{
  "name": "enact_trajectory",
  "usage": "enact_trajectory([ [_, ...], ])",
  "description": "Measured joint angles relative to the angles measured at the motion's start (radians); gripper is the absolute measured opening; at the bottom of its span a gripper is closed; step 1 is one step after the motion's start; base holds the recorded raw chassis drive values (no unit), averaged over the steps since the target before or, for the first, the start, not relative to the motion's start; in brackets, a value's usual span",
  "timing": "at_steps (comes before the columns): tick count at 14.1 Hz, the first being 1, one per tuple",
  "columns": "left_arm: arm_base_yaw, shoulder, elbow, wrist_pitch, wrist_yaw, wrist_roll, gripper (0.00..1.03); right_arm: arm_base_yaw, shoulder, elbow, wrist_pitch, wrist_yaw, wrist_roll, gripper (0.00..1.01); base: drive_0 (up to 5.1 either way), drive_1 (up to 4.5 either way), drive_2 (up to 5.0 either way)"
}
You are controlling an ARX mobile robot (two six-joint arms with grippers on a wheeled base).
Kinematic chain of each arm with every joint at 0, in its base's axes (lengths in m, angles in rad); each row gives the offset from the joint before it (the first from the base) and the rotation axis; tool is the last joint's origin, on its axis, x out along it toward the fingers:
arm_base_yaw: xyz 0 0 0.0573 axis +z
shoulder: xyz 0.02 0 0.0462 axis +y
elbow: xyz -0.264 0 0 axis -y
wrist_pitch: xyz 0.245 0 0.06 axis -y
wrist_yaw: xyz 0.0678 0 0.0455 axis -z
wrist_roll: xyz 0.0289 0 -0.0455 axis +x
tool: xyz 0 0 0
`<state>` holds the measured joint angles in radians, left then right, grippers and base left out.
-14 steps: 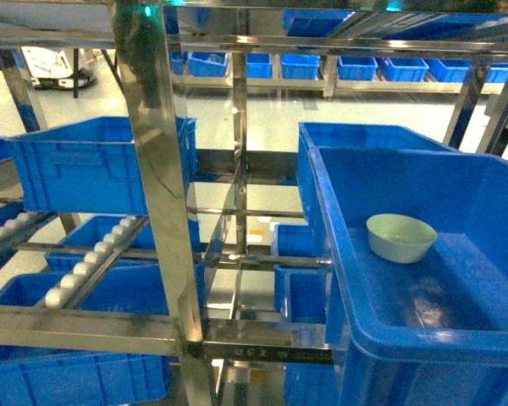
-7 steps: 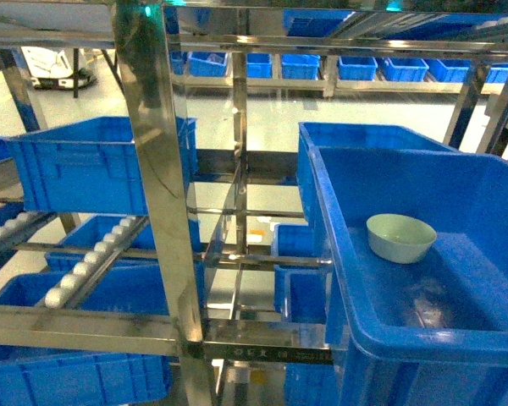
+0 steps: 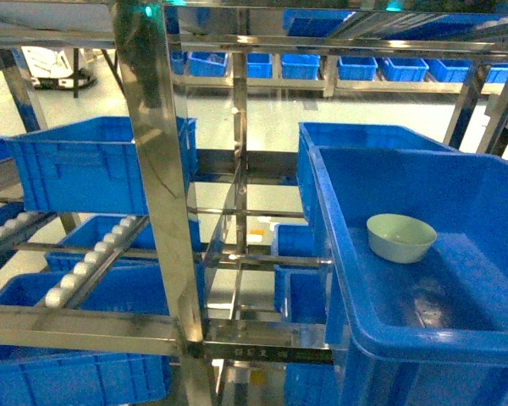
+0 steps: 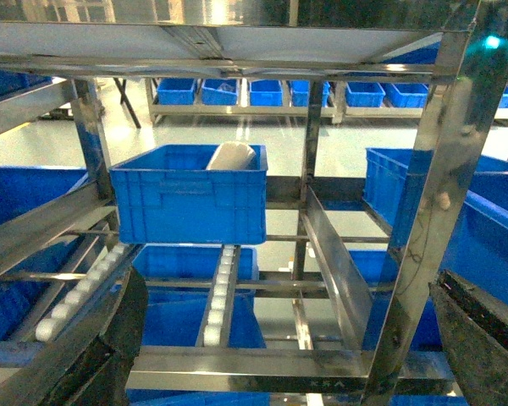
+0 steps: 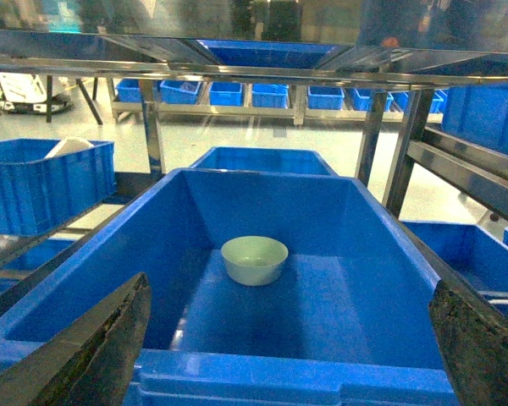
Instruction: Place green bowl on second shelf with right arm
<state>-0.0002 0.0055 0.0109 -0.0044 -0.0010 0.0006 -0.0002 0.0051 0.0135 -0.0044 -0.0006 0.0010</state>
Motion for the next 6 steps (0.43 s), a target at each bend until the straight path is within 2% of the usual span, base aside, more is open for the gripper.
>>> enact_trajectory([
  [6, 0.000, 0.000, 0.000, 0.000, 0.000, 0.000, 0.98, 0.000, 0.000, 0.000, 0.000, 0.000, 0.000, 0.98, 0.0, 0.00, 0.0],
])
